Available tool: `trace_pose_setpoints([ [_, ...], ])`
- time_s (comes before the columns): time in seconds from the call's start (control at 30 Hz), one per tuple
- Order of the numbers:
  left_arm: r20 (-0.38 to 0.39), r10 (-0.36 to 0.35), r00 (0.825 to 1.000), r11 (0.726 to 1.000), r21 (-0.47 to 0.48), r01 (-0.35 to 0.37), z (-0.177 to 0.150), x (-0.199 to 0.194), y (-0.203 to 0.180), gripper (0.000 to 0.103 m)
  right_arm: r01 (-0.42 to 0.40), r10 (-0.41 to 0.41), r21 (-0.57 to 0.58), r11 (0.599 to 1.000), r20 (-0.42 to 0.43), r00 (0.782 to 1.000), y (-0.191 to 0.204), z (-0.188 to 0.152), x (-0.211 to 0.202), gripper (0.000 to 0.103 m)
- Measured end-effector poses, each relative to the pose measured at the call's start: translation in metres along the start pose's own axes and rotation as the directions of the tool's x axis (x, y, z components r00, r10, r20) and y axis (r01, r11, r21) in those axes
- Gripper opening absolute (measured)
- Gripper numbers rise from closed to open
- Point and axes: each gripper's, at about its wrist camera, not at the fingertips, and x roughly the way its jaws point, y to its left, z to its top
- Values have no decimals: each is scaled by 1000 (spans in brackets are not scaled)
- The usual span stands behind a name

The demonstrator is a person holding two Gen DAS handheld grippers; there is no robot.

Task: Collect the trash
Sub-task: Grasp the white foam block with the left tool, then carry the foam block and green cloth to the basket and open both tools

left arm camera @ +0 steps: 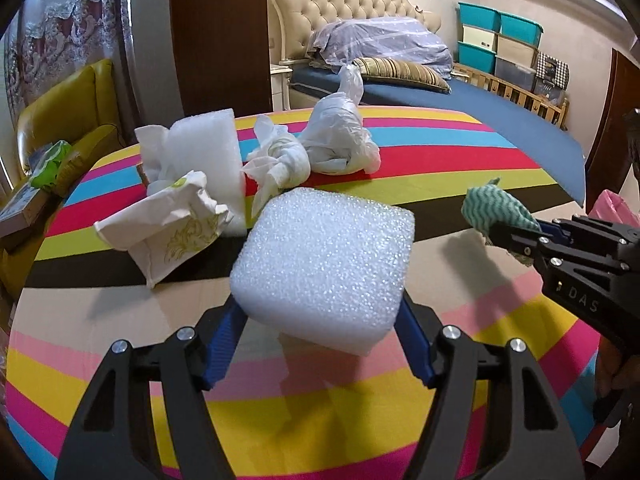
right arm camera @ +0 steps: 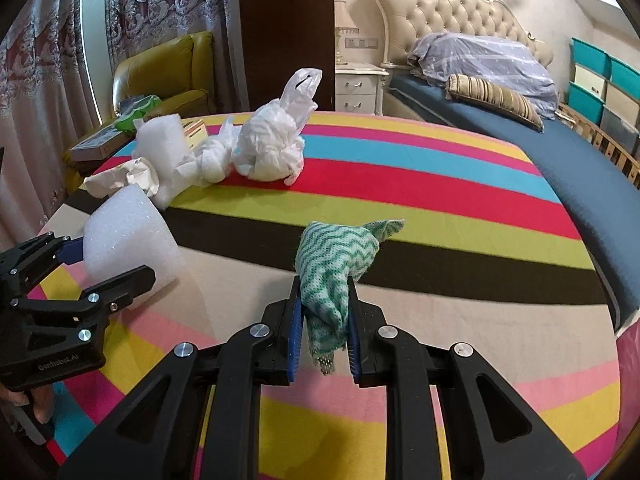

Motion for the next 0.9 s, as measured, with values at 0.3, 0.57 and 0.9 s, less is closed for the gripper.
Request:
trace_pose_setpoints([
  [0.3, 39, -28, 999, 999, -29, 30, -8, -20, -8, 67, 32, -34, 44, 999, 36, 999, -15, -21, -26, 20],
  [0.57, 46, -68, 997, 997, 35, 66, -8, -22, -39, 67, 91, -96, 86, 992, 55, 994, -38, -38, -50, 20],
  [0.9, 38, -103, 994, 990, 98, 99, -6, -20, -66, 67, 143, -150, 134, 981, 45, 988, -69, -58, -62, 20],
])
